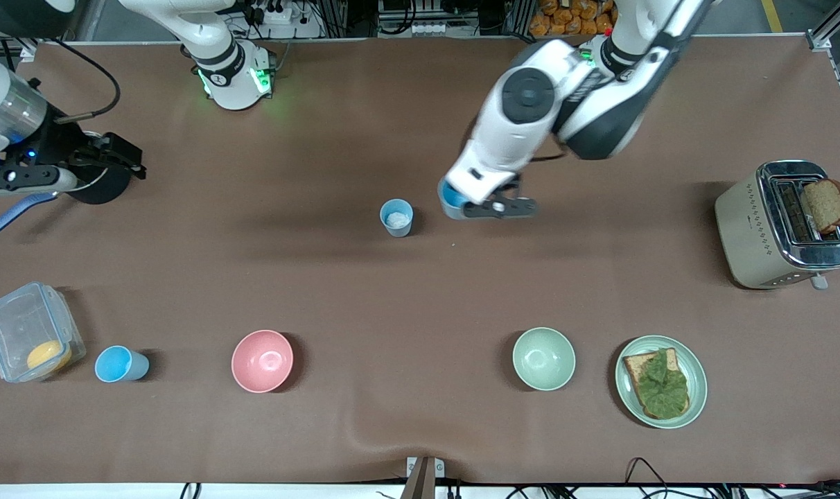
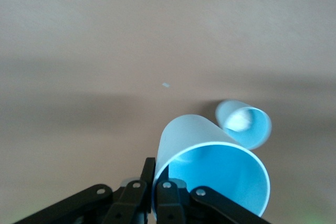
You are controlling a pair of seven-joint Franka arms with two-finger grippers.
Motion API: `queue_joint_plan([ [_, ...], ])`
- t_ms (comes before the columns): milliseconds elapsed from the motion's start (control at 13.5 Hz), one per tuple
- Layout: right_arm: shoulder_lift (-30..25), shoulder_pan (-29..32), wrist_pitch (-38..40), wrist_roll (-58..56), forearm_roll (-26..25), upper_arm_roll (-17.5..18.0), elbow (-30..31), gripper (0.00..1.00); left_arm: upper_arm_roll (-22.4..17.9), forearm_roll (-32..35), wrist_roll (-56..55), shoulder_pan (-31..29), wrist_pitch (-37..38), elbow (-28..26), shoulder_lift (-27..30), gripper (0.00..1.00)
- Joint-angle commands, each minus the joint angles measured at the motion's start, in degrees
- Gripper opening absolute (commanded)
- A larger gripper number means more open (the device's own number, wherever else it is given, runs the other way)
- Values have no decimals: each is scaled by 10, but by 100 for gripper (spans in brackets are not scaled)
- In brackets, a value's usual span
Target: Stack blue cups with both arms
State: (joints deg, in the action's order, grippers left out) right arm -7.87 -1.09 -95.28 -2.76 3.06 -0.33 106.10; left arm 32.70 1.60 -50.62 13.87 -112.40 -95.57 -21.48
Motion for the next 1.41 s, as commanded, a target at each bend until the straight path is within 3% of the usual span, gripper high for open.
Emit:
queue_joint_plan([
  [0, -12, 15, 0, -9, -6, 7, -3, 100, -9, 5, -62, 56, -2, 81, -81, 0],
  [297, 29, 17, 60, -9, -7, 5, -102, 100, -11, 45, -147, 107, -69, 80, -117, 0],
  [520, 31, 19, 62, -8, -5, 4, -108, 100, -11, 100, -193, 126, -70, 80, -154, 0],
  [1113, 31, 18, 66, -7, 3, 6, -121, 100, -30, 120, -195, 136, -106, 80, -185, 0],
  [1188, 30, 18, 67, -8, 4, 7, -122, 100, -34, 120, -194, 135, -107, 81, -184, 10],
  [1262, 30, 18, 67, -8, 4, 7, -126, 100, -37, 123, -194, 135, -108, 80, -182, 92],
  [1336, 30, 18, 69, -8, 4, 7, -130, 100, -40, 139, -195, 133, -108, 81, -168, 100],
])
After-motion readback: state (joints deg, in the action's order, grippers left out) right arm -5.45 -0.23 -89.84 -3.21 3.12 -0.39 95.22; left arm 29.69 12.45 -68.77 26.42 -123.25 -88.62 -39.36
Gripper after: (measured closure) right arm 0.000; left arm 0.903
